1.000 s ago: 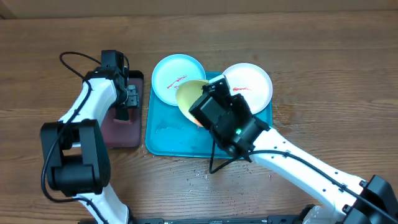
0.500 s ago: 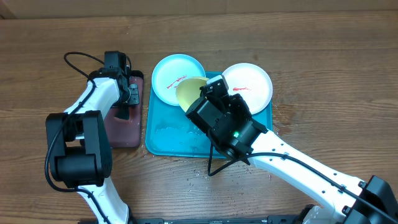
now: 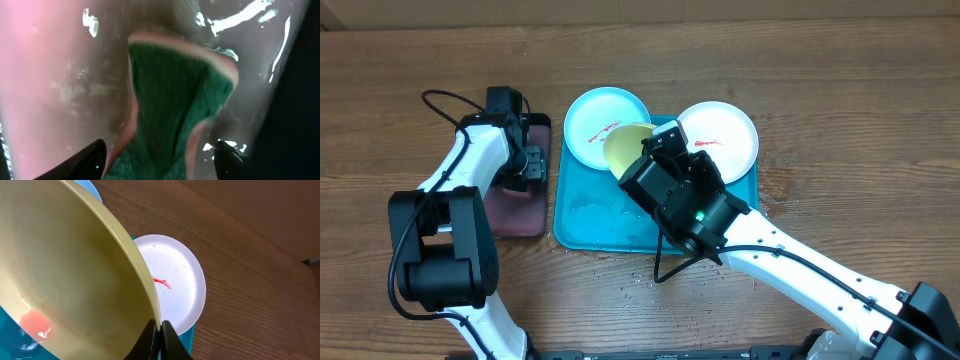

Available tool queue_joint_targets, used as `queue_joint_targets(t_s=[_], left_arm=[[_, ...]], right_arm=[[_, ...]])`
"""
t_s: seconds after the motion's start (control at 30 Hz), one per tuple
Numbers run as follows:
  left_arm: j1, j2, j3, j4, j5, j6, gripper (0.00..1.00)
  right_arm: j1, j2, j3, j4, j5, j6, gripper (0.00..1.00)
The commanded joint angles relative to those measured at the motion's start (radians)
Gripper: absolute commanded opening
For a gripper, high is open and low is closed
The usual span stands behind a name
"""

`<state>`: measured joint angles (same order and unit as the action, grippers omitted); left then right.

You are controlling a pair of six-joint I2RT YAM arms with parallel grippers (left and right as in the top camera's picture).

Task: Clean dirty plates on tray and stack at the side
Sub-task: 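Lift the yellow plate with the right gripper and carry it right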

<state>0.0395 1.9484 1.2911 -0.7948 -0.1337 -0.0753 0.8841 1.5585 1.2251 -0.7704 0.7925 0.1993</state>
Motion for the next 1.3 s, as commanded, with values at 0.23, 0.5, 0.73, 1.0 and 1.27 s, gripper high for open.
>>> queue_joint_targets(t_s=[0.23, 0.5, 0.73, 1.0, 1.27], left_arm=[[-0.001, -0.022, -0.016, -0.006, 0.019, -0.010, 0.42], [0.000, -0.023, -0.016, -0.010, -0.021, -0.021, 0.04], [0.000, -0.070, 0.002, -0.017, -0.031, -0.037, 0.08], [0.000, -0.131, 0.002, -0.021, 0.006, -0.037, 0.89], [-0.001, -0.129, 0.001, -0.043, 0.100, -0.037, 0.91]], right_arm=[[0.002, -0.029, 0.039, 0.009, 0.021, 0.015, 0.04], [0.001, -0.029, 0.039, 0.009, 0.021, 0.015, 0.04], [0.000, -0.040, 0.039, 0.015, 0.023, 0.041, 0.04], [-0.052, -0.116, 0.040, 0.028, 0.006, 0.138, 0.04], [-0.340, -0.176, 0.040, -0.022, -0.338, 0.264, 0.04]])
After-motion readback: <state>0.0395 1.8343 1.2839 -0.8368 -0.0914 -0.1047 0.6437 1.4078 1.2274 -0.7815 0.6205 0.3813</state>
